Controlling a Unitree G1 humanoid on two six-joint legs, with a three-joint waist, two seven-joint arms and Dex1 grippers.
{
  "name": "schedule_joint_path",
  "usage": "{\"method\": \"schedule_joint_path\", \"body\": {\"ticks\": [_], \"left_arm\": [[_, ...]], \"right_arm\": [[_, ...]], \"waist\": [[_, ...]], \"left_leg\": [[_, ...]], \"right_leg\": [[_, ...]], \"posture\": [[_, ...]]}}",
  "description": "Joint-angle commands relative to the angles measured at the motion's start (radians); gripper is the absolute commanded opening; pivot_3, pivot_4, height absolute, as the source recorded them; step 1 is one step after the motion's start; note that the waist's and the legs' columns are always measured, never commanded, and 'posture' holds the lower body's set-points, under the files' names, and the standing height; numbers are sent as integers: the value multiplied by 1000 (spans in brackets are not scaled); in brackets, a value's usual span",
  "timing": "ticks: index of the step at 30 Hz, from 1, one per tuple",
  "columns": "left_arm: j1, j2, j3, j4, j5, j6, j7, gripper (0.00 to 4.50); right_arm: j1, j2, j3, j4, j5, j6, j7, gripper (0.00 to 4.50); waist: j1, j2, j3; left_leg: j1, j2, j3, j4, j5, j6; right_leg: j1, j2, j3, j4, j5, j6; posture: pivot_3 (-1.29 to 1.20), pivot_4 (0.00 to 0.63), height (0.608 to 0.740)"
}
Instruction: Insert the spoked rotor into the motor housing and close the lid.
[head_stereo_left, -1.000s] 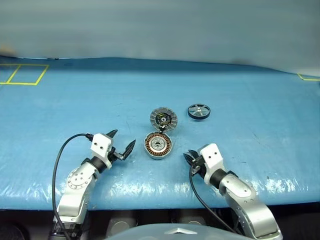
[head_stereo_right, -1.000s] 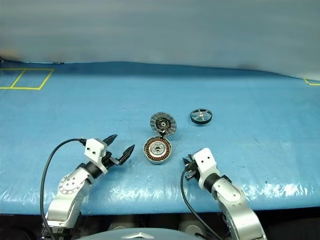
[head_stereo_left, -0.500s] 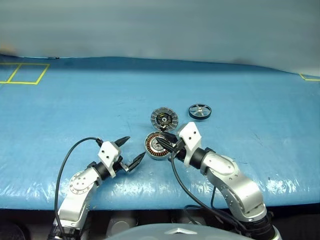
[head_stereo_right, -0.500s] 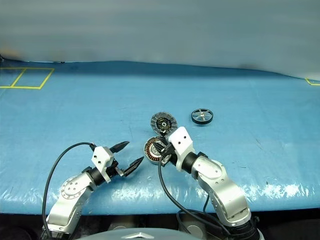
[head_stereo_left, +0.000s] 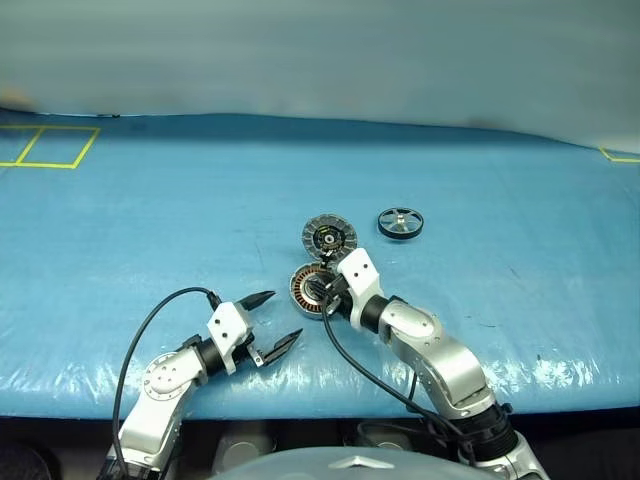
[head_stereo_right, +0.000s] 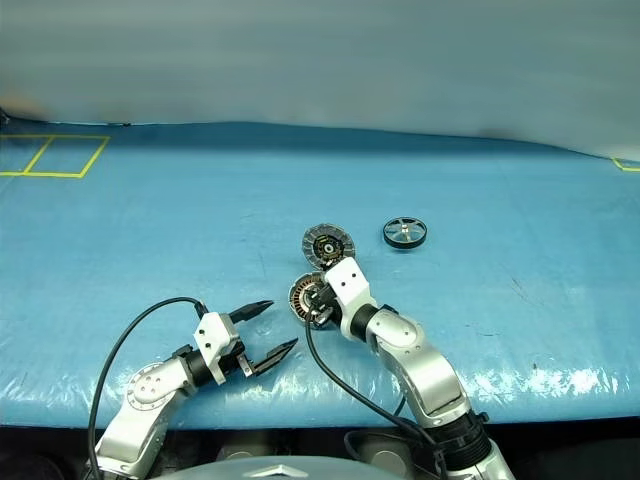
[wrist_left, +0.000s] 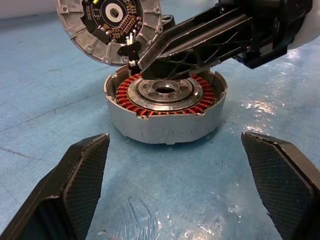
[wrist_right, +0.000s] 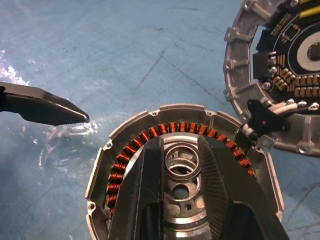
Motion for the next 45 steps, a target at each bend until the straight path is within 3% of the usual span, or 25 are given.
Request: {"method": "schedule_joint_path", "body": {"ticks": [1,19,28,43,44,45], "left_arm": [[4,-1,-5,-4,-8,-30,-9,4500],[-9,-1,-3,41,-10,-48,-13,4500],[-8,-6,4,47,-17,-50,-10,4500],[-17,-9,4,57,-14,-50,-8,4500],[-17,-9,4,56,-13,-50,-8,4500],[-17,-10,4,56,-14,-50,-7,4500]], "right_arm": [[9,0,-4,-24,3,-23,8,655],[48,38,-35,-26,14,-33,-16,655],[45,39,-57,-175,84,39,-4,655],[37,49,-18,28,0,-70,-28,655],[37,51,-19,27,1,-70,-26,1384],[38,52,-19,22,3,-66,-23,1638]], "waist": [[0,0,0],[0,0,0],[0,0,0],[-1,0,0],[-1,0,0],[-1,0,0]], "left_leg": [[0,0,0,0,0,0],[1,0,0,0,0,0],[0,1,0,0,0,0],[1,0,1,0,0,0],[1,0,0,0,0,0],[1,0,0,0,0,0]], "right_leg": [[0,0,0,0,0,0],[1,0,0,0,0,0],[0,0,0,1,0,0],[1,0,0,1,0,0],[1,0,0,1,0,0],[1,0,0,1,0,0]], "posture": [[0,150,740],[0,150,740],[0,150,740],[0,150,740],[0,150,740],[0,150,740]]}}
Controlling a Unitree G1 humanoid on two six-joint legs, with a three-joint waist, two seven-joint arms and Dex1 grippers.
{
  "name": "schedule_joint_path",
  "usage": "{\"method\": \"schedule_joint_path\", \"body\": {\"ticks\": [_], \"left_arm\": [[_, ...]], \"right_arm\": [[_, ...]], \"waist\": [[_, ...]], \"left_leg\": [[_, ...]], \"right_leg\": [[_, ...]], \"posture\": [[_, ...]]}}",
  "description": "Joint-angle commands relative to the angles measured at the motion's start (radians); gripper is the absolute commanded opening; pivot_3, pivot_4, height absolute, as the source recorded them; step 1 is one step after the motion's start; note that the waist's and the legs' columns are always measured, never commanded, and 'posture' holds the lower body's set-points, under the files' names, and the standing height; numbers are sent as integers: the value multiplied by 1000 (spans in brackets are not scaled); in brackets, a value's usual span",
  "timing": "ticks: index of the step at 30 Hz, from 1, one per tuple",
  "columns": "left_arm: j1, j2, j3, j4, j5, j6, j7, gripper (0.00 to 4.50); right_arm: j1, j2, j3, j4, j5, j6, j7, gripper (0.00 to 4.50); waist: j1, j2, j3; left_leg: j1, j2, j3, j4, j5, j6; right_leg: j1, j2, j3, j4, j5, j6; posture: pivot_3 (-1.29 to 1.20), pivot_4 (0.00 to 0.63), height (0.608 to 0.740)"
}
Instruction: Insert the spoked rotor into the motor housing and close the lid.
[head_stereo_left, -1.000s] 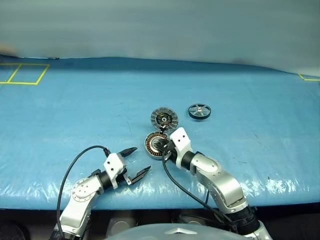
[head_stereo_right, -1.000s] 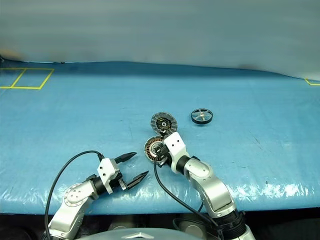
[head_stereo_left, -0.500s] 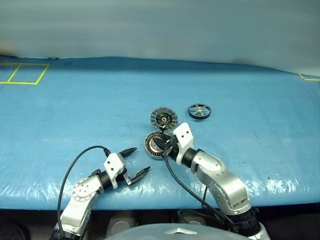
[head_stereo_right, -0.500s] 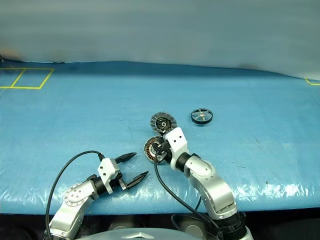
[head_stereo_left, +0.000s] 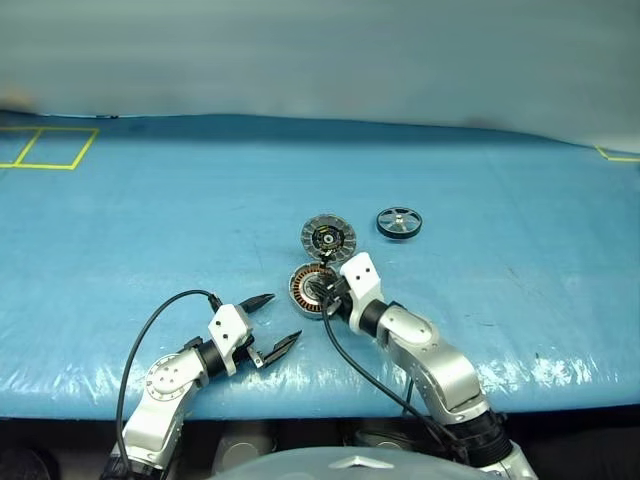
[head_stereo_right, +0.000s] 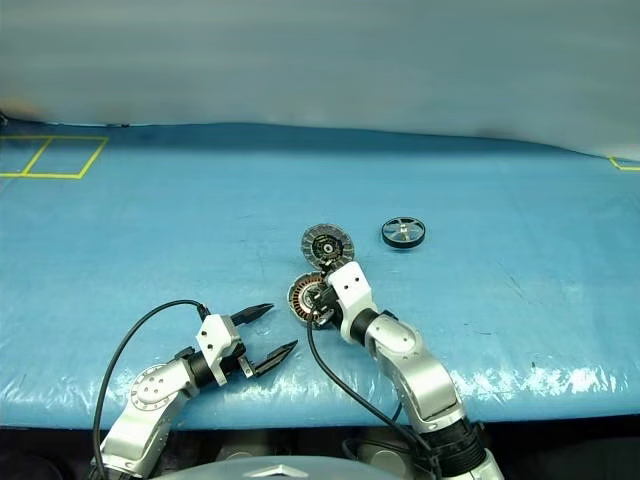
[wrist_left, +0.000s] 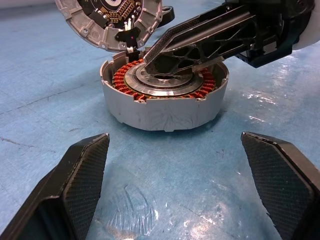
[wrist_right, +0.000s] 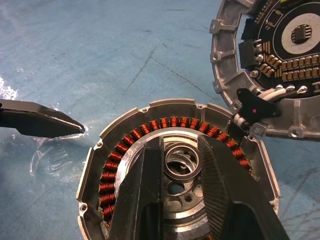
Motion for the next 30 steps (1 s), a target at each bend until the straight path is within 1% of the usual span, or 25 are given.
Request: {"method": "schedule_joint_path", "body": {"ticks": [1,5,6,8,12,15,21,25,26,30], "left_arm": [[-1,-2,8,-5,-11,-21,1,4500],[0,-3,8,-5,-12,-21,4,4500],[0,-3,8,-5,-12,-22,5,4500],[1,-3,7,-5,-12,-22,6,4500],[-1,-5,5,-3,-12,-22,7,4500],[-5,-6,5,-2,-12,-22,6,4500],[-9,-5,6,-3,-10,-24,7,4500],[-8,-6,8,-3,1,-35,17,4500],[-7,-6,8,-3,1,-37,19,4500],[-7,-6,5,-1,2,-41,23,4500]], "right_arm": [[2,3,-3,-16,7,0,6,1964],[11,-19,-1,-74,15,30,24,3284],[14,-25,-3,-91,17,39,26,3672],[21,-41,-8,-147,35,66,38,4274],[11,-42,-31,-231,57,133,14,4274],[-24,-42,-22,-242,21,214,-41,3624],[-92,-19,3,-242,0,329,-95,1641],[-117,-6,13,-224,-9,362,-113,277],[-122,-6,17,-222,-10,368,-116,19],[-135,-8,28,-220,-9,385,-115,19]], "waist": [[0,0,0],[1,0,0],[1,0,0],[1,0,0],[0,0,0],[0,0,0],[0,0,0],[0,0,0],[0,0,0],[0,0,0]], "left_leg": [[0,0,0,0,0,0],[0,0,0,0,0,0],[0,0,0,0,0,0],[0,0,0,0,0,0],[0,0,0,0,0,0],[0,0,0,0,0,0],[0,0,0,0,0,0],[-1,0,0,0,0,0],[-1,0,0,0,0,0],[-1,0,0,0,0,0]], "right_leg": [[0,0,0,0,0,0],[0,0,0,0,0,0],[0,0,0,0,0,0],[0,0,0,0,0,0],[0,0,0,0,0,0],[0,0,0,0,0,0],[-1,0,0,0,0,0],[-1,0,0,0,0,0],[-1,0,0,0,0,0],[-1,0,0,0,0,0]], "posture": [[0,150,740],[0,150,740],[0,150,740],[0,150,740],[0,150,740],[0,150,740],[0,150,740],[0,150,740],[0,150,740],[0,150,740]]}}
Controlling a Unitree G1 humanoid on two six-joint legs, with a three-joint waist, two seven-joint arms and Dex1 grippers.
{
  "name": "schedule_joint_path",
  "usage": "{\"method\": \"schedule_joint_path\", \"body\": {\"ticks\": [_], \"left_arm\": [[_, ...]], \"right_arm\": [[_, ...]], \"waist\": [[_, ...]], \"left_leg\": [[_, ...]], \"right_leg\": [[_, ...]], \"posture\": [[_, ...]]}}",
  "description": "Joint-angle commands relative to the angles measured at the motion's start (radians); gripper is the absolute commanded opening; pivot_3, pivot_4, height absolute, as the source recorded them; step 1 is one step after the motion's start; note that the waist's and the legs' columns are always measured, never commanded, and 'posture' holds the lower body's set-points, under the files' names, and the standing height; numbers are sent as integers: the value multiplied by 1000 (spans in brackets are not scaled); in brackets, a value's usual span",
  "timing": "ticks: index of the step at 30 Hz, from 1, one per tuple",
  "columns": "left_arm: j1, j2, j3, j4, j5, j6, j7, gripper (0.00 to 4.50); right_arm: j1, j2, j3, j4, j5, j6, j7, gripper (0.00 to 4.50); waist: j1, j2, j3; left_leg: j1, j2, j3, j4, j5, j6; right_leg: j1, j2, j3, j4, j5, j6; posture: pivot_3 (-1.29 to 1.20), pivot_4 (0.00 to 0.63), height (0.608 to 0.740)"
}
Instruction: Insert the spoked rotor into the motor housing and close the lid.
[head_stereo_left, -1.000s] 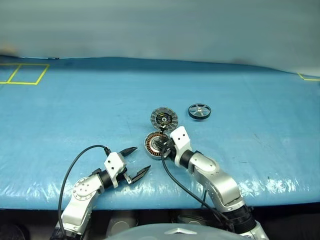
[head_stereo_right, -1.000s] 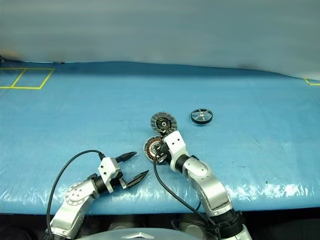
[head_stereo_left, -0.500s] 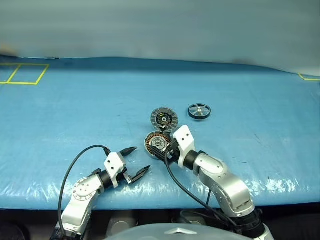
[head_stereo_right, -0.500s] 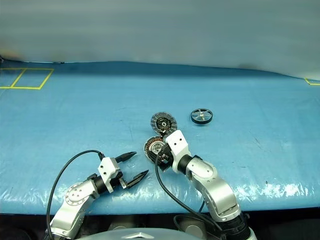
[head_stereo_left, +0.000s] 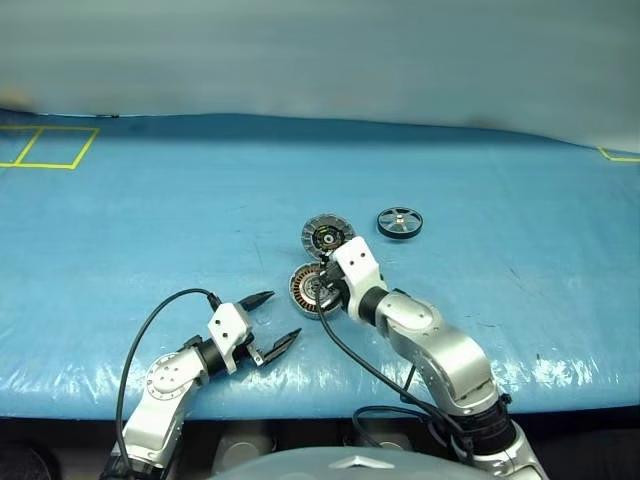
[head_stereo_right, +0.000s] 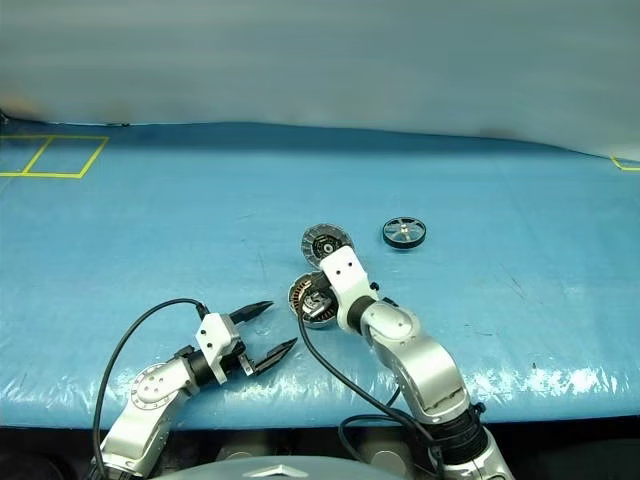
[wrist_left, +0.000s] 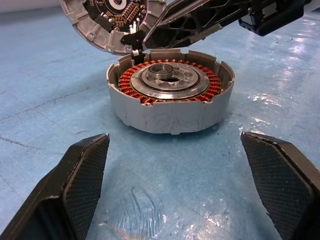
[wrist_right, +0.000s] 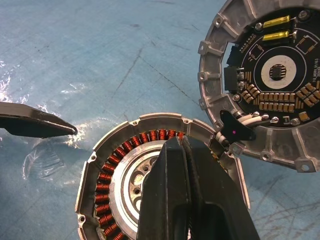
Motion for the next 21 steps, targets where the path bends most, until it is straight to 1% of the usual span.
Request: {"method": "schedule_joint_path", "body": {"ticks": [1,15,21], "left_arm": [[-3,-5,4,0,0,-24,8,4500],[0,-8,-1,-6,0,-24,18,4500],[9,-11,-2,-10,3,-22,26,4500]], "right_arm": [[-20,2,7,-26,-2,11,-2,19],[-23,-18,33,-24,8,90,9,19],[-40,-37,39,-42,24,172,19,19]], "waist": [[0,0,0],[0,0,0],[0,0,0]], "left_leg": [[0,0,0,0,0,0],[0,0,0,0,0,0],[0,0,0,0,0,0]], "right_leg": [[0,0,0,0,0,0],[0,0,0,0,0,0],[0,0,0,0,0,0]], "posture": [[0,150,740],[0,150,740],[0,150,740]]}}
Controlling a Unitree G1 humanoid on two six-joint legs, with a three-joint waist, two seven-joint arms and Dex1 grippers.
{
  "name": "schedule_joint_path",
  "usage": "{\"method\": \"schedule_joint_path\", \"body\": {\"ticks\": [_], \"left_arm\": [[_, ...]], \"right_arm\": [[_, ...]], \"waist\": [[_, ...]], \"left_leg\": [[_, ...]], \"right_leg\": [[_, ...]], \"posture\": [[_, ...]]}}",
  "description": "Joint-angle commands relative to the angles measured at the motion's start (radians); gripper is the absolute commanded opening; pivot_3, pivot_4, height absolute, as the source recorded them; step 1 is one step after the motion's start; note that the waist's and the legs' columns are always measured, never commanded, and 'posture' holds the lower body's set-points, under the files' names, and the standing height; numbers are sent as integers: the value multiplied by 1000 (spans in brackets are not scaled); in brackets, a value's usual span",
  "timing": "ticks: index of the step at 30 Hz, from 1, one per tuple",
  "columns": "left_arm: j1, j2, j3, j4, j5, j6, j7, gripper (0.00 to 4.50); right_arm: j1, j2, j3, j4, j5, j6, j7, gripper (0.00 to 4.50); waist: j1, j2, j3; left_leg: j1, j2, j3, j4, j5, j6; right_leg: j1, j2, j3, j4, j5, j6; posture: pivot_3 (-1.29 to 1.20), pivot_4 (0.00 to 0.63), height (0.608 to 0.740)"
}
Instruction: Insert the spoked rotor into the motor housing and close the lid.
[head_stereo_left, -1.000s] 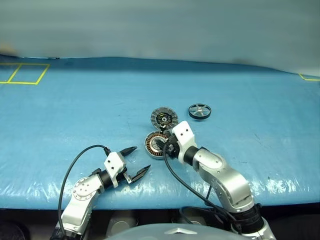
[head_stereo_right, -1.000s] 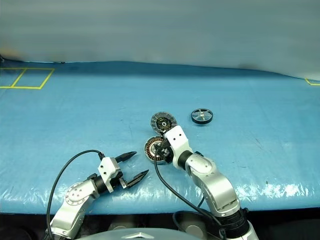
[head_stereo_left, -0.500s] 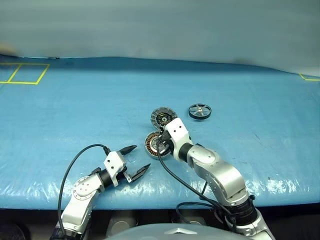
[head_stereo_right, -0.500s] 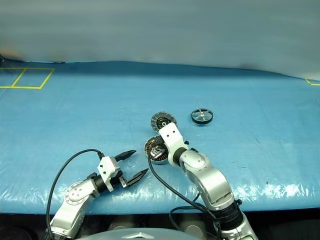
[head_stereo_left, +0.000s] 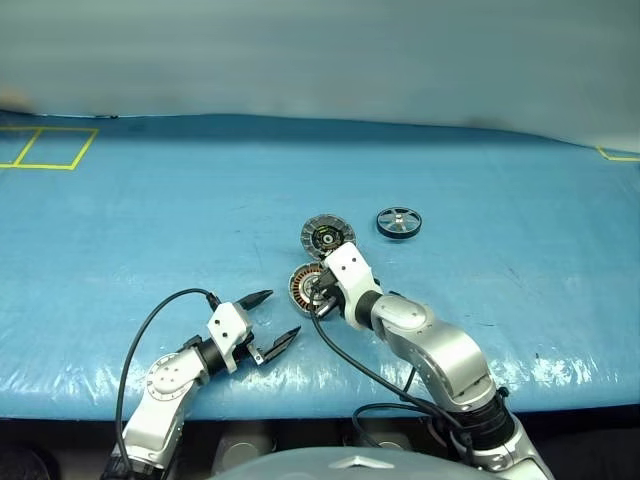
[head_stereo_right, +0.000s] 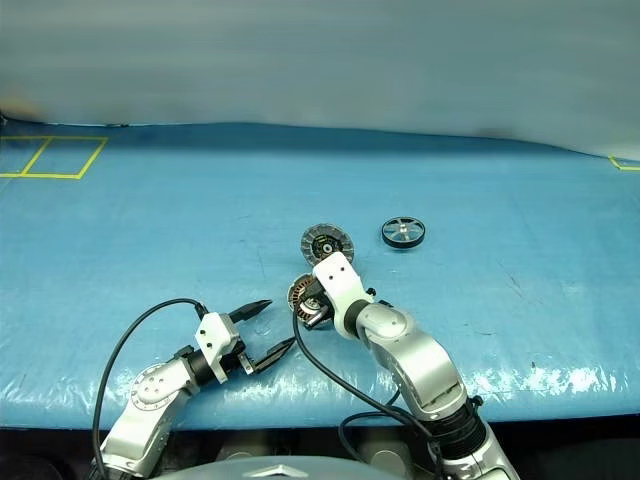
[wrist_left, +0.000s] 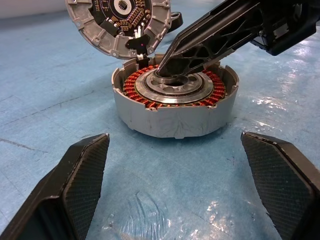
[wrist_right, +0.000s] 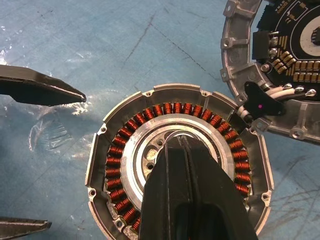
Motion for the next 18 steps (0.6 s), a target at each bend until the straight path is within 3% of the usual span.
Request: {"method": "schedule_joint_path", "body": {"ticks": [1,18], "left_arm": [[5,-6,-1,-11,2,-21,6,4500],[14,-12,-3,-14,3,-20,17,4500]], "right_arm": [[-10,-4,-1,-39,17,59,6,19],[-60,-40,-29,-151,55,218,4,19]], "waist": [[0,0,0],[0,0,0]], "left_leg": [[0,0,0,0,0,0],[0,0,0,0,0,0]], "right_leg": [[0,0,0,0,0,0],[0,0,0,0,0,0]], "posture": [[0,150,740],[0,150,740]]}}
